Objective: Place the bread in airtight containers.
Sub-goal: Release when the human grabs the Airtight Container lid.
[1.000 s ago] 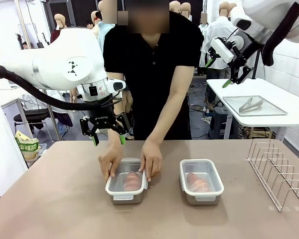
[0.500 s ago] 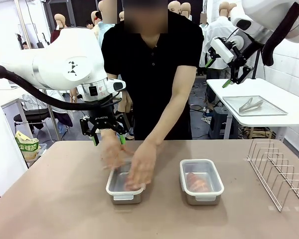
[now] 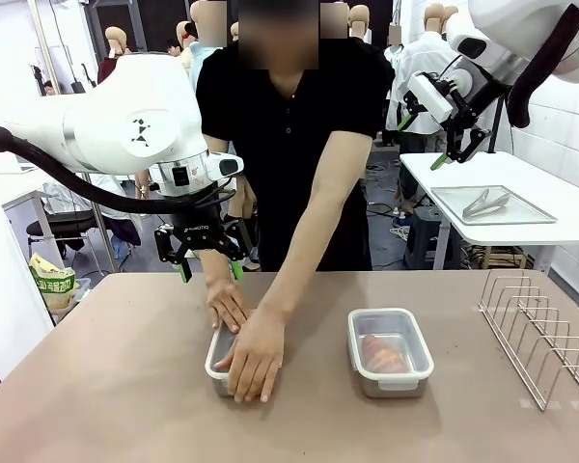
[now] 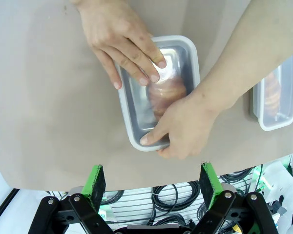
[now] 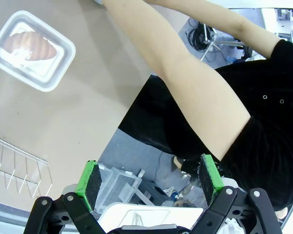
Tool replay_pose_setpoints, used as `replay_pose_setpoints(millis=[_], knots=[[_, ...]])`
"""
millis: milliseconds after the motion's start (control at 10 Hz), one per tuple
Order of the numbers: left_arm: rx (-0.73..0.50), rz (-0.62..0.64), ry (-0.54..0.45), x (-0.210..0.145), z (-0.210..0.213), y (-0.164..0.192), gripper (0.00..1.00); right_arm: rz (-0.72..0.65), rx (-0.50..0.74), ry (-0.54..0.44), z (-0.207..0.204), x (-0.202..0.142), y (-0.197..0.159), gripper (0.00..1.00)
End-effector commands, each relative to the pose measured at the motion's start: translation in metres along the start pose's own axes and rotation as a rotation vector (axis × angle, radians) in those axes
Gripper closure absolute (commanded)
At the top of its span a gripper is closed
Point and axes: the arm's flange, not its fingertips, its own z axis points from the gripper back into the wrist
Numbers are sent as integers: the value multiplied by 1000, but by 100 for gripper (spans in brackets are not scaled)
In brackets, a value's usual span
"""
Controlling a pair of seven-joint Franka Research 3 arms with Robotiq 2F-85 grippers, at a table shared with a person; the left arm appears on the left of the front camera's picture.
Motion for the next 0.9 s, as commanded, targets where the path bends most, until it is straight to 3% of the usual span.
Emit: replay_pose_setpoints(millis=[0, 800], knots=[[4, 1, -3, -1, 1, 1, 0, 0, -2, 0, 0, 0, 0, 0], [4, 1, -3, -1, 1, 1, 0, 0, -2, 0, 0, 0, 0, 0]])
